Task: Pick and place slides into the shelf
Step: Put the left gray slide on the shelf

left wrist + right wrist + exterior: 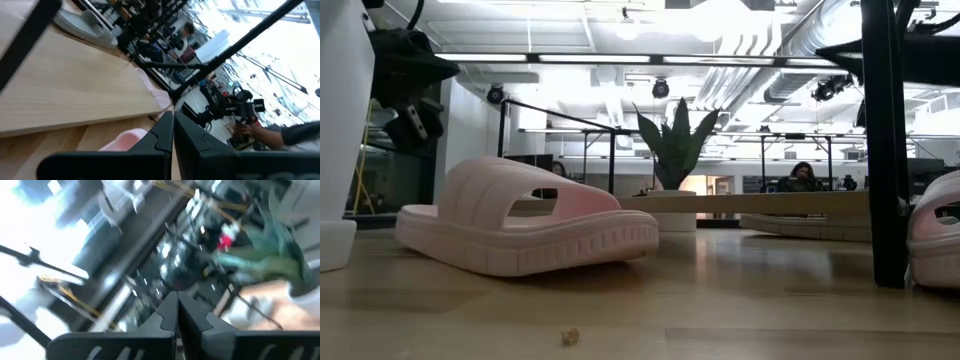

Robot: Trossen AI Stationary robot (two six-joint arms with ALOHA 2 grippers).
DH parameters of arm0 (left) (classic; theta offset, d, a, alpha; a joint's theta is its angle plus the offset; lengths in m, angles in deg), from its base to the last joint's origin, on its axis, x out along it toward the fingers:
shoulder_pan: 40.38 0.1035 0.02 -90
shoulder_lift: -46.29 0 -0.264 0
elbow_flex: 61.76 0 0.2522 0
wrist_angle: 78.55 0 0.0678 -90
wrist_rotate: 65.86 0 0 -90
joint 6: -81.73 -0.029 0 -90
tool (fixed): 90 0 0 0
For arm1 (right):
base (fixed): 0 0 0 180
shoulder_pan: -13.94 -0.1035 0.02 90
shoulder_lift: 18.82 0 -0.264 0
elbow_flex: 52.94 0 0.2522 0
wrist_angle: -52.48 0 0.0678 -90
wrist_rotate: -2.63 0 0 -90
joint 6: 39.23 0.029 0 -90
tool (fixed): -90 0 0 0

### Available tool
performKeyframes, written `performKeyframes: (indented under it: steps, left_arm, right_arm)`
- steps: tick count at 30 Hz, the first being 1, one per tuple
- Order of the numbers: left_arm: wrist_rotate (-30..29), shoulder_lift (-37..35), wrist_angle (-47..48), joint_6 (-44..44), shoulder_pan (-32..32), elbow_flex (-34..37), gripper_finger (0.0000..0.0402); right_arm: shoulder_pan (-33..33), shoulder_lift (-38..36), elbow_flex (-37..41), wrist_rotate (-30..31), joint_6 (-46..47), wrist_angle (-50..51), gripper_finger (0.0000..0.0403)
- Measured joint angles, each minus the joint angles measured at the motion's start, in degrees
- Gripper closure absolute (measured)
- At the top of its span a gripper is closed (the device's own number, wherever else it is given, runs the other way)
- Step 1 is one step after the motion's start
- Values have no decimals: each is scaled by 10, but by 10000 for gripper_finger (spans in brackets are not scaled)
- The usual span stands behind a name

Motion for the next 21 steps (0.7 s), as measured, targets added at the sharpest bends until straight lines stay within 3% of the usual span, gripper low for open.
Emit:
performKeyframes:
  steps: [4,8,14,21]
  left_arm:
    - [-21,0,-4,1,0,0,399]
    - [-34,0,-6,1,0,0,399]
    - [-36,0,-6,-1,0,0,399]
    - [-38,0,-7,-1,0,0,399]
  right_arm:
    - [0,0,-50,46,-38,25,402]
    - [0,20,-155,88,-72,181,402]
    - [0,116,-307,112,-29,443,402]
    - [0,236,-403,144,-23,526,402]
